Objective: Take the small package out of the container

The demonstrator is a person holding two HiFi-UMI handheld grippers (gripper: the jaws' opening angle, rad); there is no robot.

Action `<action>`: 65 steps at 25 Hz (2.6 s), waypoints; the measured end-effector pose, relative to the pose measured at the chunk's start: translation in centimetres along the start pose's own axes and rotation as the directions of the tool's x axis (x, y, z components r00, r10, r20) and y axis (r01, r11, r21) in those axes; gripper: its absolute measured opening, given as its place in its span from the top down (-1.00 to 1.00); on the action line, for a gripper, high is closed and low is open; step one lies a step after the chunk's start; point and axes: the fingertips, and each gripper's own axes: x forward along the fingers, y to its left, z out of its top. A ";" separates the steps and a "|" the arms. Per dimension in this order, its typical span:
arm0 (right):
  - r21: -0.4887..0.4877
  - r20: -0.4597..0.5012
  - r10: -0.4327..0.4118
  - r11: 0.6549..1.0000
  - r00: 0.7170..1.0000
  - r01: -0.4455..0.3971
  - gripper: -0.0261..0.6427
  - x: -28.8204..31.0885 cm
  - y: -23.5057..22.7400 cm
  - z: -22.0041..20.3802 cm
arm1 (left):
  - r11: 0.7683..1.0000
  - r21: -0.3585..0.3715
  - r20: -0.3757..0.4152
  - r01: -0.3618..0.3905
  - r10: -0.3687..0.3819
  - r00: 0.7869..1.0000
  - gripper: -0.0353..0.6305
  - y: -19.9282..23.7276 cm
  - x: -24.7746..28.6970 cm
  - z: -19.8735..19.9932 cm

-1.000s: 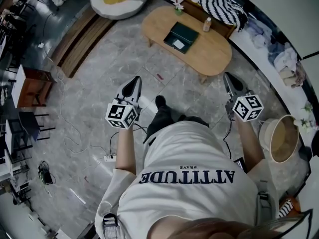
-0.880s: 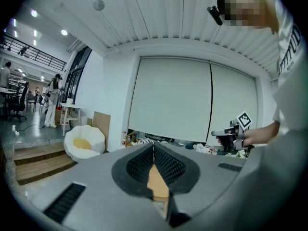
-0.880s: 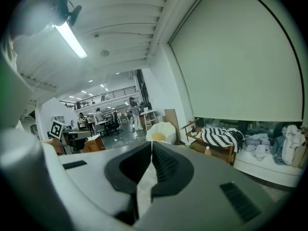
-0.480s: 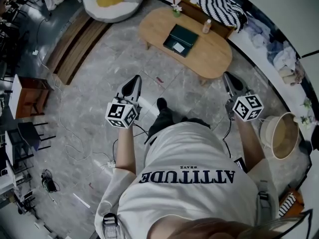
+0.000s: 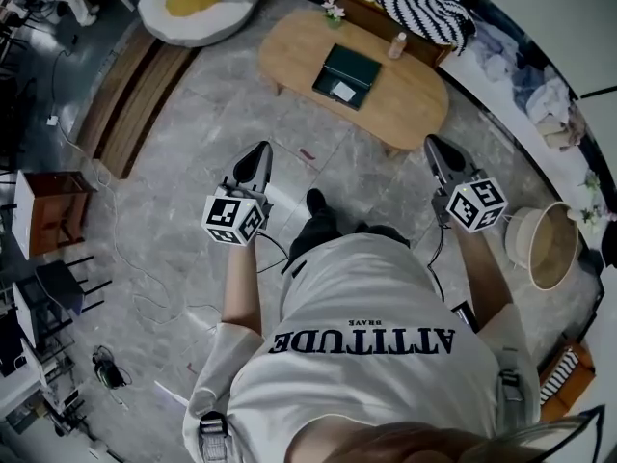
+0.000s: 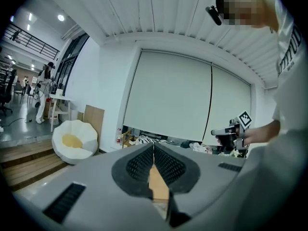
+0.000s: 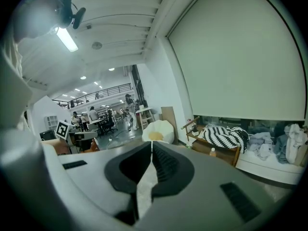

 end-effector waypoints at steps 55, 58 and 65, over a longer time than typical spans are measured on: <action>0.056 -0.086 0.023 0.998 0.996 -0.018 0.85 19.5 -10.0 4.7 | 0.999 -0.032 -0.068 0.037 -0.039 0.997 0.83 12.7 18.6 2.7; 0.061 -0.110 0.039 0.998 0.993 -0.033 0.85 20.8 -12.0 4.4 | 0.999 -0.027 -0.091 0.041 -0.043 0.995 0.83 12.4 21.1 2.1; 0.108 -0.162 0.077 0.992 0.984 -0.059 0.85 23.8 -16.9 2.6 | 0.998 -0.004 -0.163 0.057 -0.057 0.985 0.83 11.1 26.8 -0.2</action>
